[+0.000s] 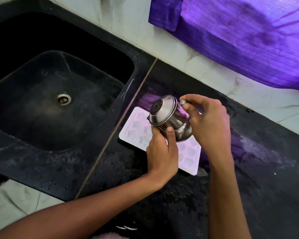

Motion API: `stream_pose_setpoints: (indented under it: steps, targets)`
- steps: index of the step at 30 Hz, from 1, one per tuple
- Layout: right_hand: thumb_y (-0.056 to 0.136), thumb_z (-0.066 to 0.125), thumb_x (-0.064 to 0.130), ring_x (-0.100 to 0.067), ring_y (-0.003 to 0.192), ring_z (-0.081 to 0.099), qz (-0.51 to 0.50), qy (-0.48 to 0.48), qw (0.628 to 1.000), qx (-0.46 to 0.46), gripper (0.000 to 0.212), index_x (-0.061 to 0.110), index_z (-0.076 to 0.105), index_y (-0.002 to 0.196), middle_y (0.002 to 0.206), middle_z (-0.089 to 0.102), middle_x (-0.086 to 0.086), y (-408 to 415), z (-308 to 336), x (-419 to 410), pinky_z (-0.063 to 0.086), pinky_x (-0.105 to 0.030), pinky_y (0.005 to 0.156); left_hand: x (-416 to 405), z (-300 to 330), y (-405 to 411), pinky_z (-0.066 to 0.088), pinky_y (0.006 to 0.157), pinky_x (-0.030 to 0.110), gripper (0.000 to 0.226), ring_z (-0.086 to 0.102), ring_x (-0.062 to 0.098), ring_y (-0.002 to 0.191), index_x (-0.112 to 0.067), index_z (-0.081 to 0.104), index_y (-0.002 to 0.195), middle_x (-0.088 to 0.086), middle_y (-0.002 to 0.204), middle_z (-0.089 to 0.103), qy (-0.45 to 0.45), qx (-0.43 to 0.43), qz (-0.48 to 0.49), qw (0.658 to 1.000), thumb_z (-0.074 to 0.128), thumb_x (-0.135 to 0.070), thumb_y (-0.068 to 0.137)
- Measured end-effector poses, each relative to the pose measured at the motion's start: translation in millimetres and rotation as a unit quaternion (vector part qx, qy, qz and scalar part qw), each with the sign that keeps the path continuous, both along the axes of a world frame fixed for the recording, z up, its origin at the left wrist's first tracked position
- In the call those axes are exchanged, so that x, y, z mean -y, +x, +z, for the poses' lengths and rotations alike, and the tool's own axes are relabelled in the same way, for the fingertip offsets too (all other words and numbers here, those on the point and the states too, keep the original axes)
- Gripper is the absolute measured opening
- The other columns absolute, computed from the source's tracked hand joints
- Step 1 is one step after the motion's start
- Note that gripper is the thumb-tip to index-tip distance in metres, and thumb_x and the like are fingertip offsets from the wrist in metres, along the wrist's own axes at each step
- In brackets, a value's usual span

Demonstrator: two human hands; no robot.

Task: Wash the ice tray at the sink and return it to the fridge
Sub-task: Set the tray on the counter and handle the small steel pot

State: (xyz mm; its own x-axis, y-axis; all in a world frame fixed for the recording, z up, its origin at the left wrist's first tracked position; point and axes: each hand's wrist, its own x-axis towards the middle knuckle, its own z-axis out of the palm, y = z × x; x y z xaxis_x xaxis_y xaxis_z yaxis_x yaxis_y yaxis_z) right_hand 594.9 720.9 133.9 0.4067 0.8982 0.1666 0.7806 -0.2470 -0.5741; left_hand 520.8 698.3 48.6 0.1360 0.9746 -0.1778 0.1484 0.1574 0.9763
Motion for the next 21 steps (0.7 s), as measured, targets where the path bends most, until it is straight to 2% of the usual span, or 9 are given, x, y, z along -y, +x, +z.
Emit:
stream_pose_setpoints:
  steps: [4,7,10,12,16,21]
  targets:
    - [0.091,0.059,0.017,0.008,0.076,0.055,0.000,0.005,1.000,0.004,0.018,0.029,0.071,0.098,0.085,0.061,0.020,-0.1,0.4,2.1,0.039,-0.001,0.064,0.7,-0.3,0.1,0.037,0.069,0.027,0.041,0.060,0.016,0.086,-0.015,0.043,0.129,-0.007,0.100,0.065,0.004,0.003,-0.003,1.000,0.032,-0.039,0.098]
    - [0.091,0.060,0.018,0.002,0.079,0.057,-0.001,0.011,1.000,0.002,0.017,0.029,0.071,0.097,0.083,0.060,0.021,-0.8,0.4,4.4,0.041,-0.009,0.070,1.2,-0.8,-0.1,0.037,0.069,0.028,0.041,0.061,0.020,0.089,-0.014,0.042,0.129,-0.002,0.103,0.067,0.006,0.001,-0.002,1.000,0.032,-0.039,0.098]
    - [0.091,0.060,0.018,-0.001,0.085,0.058,-0.002,0.015,1.000,0.001,0.018,0.030,0.070,0.096,0.085,0.062,0.019,-1.9,0.7,7.0,0.041,-0.008,0.070,3.4,-0.3,-1.6,0.039,0.071,0.028,0.041,0.061,0.018,0.088,-0.014,0.042,0.130,-0.004,0.103,0.066,0.014,0.002,-0.002,1.000,0.032,-0.040,0.098]
    - [0.091,0.060,0.017,-0.001,0.087,0.059,-0.002,0.017,1.000,-0.002,0.018,0.031,0.070,0.095,0.088,0.064,0.018,-2.7,1.2,9.0,0.040,-0.006,0.069,4.9,-0.4,-2.3,0.043,0.074,0.031,0.045,0.062,0.019,0.090,-0.015,0.041,0.131,-0.004,0.104,0.066,0.025,0.007,-0.001,1.000,0.031,-0.044,0.097]
    - [0.089,0.060,0.017,-0.002,0.085,0.061,-0.003,0.030,1.000,0.005,0.020,0.035,0.067,0.089,0.085,0.065,0.019,-5.5,2.1,13.2,0.044,-0.012,0.072,7.3,1.7,-2.8,0.047,0.081,0.037,0.061,0.062,0.019,0.094,-0.015,0.039,0.134,-0.003,0.107,0.067,0.037,0.013,0.011,0.999,0.026,-0.052,0.087]
    - [0.089,0.060,0.016,-0.002,0.082,0.060,0.002,0.034,0.999,0.015,0.022,0.037,0.064,0.087,0.077,0.060,0.027,-10.8,4.4,18.9,0.047,-0.021,0.073,12.9,5.3,-7.0,0.046,0.083,0.037,0.065,0.061,0.018,0.097,-0.014,0.035,0.138,-0.003,0.111,0.066,0.040,0.010,0.017,0.999,0.025,-0.052,0.086]
